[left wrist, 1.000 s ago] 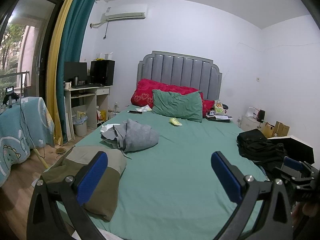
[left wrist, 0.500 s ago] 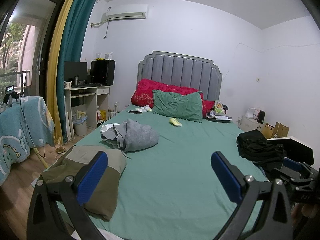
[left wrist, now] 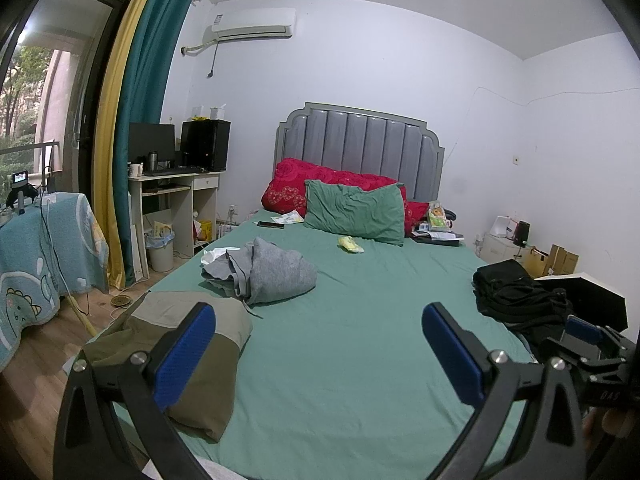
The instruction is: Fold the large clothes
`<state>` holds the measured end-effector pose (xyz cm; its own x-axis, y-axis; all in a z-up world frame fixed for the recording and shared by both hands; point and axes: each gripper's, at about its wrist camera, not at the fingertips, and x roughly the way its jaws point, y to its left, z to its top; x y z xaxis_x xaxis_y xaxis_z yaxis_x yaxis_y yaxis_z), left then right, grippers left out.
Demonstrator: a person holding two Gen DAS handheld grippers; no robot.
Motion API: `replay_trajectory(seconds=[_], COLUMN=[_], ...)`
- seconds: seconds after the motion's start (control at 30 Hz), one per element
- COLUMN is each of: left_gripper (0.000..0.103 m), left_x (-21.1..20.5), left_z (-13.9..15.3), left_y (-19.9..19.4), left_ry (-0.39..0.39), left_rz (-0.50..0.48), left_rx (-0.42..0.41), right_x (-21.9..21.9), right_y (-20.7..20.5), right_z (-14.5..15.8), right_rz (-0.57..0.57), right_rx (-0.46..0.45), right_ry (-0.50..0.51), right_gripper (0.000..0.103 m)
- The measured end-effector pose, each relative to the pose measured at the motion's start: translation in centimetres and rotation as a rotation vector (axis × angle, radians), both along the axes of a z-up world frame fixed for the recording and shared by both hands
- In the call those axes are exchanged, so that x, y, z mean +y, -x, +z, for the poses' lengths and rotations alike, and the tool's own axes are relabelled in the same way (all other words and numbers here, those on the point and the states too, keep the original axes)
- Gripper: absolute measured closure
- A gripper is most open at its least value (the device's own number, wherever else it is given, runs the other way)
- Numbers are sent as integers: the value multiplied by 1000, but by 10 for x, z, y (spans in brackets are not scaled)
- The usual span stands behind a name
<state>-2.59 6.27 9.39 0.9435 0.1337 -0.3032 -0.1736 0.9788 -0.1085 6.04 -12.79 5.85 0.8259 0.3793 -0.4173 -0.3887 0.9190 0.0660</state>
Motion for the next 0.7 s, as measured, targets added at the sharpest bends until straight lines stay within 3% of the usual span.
replay_trajectory(seconds=[0.7], left_gripper=[0], left_x=[-6], left_z=[-2], left_y=[0], left_ry=[9], left_rz=[4], left_rx=[10], right_x=[-1], right_y=[-8], right_z=[-5], right_rz=[12], right_rx=[21], right_ry=[10], right_gripper=[0])
